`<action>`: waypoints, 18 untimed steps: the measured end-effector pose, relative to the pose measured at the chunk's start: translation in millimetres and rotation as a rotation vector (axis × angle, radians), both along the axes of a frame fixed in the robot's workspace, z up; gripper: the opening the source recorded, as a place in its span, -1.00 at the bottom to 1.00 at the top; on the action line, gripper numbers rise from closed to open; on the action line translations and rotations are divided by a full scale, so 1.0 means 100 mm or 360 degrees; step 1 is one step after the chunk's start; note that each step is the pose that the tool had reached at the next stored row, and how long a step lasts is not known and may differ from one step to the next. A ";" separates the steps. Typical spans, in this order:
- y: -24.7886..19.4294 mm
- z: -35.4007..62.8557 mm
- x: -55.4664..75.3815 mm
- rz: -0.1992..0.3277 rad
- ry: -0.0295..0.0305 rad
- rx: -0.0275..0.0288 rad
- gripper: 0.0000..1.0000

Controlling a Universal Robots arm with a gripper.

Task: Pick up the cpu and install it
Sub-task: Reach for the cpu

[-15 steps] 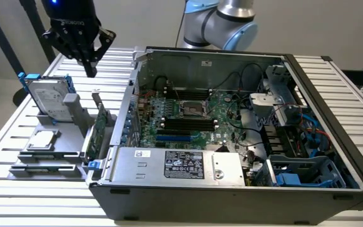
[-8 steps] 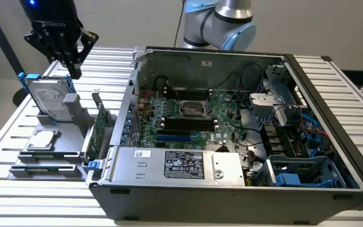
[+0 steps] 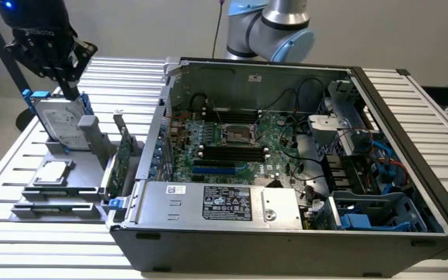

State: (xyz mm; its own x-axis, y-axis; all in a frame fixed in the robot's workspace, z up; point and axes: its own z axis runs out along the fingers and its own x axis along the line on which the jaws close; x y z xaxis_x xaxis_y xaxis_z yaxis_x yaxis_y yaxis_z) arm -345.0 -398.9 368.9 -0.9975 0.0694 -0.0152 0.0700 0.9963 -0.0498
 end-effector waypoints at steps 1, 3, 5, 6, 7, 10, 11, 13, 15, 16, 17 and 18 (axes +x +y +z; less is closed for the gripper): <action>0.000 -0.006 -0.05 0.0000 0.00006 -0.00032 -0.79; 0.001 -0.018 -0.14 0.0000 0.00019 -0.00094 -0.79; 0.000 -0.030 -0.23 0.0000 0.00035 -0.00158 -0.79; 0.000 -0.037 -0.27 0.0000 0.00042 -0.00188 -0.79; 0.000 -0.043 -0.32 0.0000 0.00051 -0.00216 -0.79; 0.001 -0.062 -0.45 0.0000 0.00076 -0.00293 -0.79; 0.001 -0.068 -0.50 0.0000 0.00088 -0.00319 -0.79; 0.000 -0.082 -0.59 0.0000 0.00107 -0.00359 -0.79; 0.000 -0.095 -0.67 0.0001 0.00132 -0.00387 -0.79; 0.000 -0.102 -0.71 0.0002 0.00145 -0.00397 -0.79; 0.000 -0.110 -0.74 0.0004 0.00155 -0.00404 -0.79; 0.000 -0.119 -0.76 0.0007 0.00166 -0.00410 -0.79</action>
